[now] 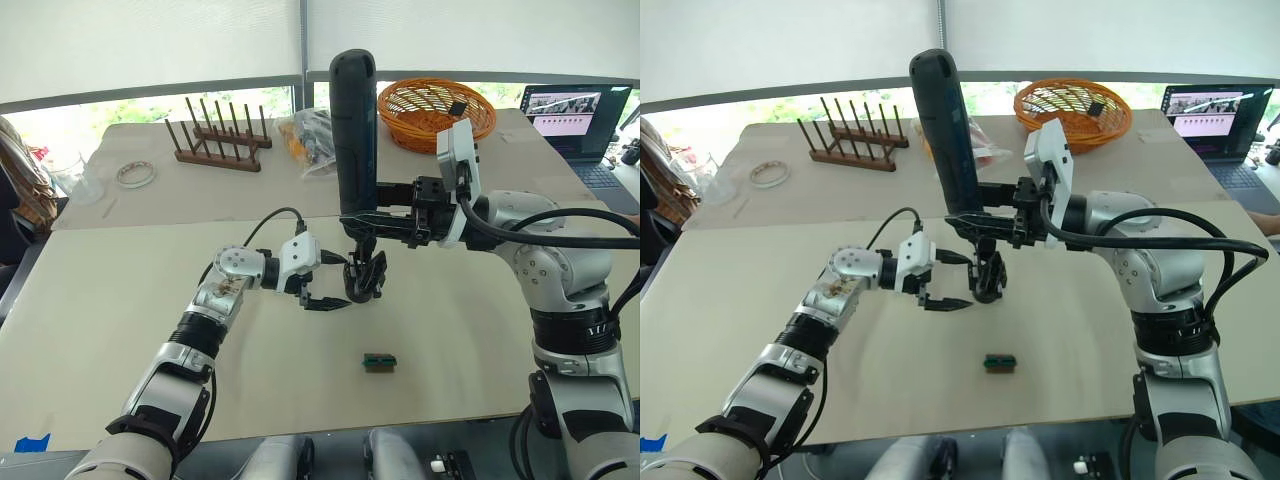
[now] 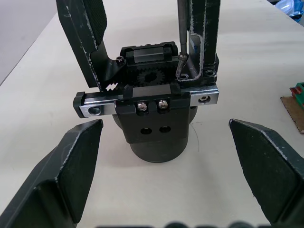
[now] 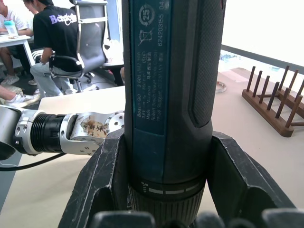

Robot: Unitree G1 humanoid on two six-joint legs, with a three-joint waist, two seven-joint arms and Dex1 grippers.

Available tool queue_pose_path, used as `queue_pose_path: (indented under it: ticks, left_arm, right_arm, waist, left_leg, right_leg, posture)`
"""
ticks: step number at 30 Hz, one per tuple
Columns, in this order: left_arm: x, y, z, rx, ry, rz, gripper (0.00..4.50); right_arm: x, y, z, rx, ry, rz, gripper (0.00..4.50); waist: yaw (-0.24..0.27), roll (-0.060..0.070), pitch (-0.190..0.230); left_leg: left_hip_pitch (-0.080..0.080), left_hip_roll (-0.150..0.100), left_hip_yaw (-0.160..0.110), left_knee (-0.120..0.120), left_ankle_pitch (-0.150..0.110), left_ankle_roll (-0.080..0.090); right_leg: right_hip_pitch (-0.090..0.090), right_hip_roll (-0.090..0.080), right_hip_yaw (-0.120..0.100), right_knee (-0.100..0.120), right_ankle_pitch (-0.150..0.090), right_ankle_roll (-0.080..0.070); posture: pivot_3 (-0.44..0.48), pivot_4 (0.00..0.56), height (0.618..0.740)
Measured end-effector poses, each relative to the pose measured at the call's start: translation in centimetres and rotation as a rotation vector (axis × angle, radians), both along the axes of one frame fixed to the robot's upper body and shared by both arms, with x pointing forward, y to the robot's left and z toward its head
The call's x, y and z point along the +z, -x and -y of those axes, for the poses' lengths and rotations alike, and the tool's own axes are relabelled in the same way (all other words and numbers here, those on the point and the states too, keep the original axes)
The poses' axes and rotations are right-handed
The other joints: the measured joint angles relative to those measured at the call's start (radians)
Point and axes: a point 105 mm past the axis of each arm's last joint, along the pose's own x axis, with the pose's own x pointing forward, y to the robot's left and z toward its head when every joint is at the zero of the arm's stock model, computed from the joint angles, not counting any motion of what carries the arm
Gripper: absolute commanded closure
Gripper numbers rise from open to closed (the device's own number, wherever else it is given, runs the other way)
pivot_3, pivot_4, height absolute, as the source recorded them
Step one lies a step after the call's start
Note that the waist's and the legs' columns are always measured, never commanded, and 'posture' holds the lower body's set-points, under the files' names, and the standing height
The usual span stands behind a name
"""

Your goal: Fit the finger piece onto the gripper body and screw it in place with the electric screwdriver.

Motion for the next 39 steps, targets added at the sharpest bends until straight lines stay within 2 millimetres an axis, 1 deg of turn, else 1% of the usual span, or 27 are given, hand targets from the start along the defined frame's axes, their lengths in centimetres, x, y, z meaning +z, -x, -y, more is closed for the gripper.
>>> queue_pose_path:
  ticks: [39]
  left_arm:
    - [0.02,-0.06,0.00,0.006,0.002,0.002,0.00]
  right_arm:
    - [-0.05,0.23,0.06,0.021,0.011,-0.004,2.59]
  waist:
    - [0.000,0.000,0.000]
  left_leg:
    - [0.000,0.000,0.000,0.000,0.000,0.000]
  right_leg:
    - [0.000,0.000,0.000,0.000,0.000,0.000]
  posture:
    - [0.000,0.150,0.740]
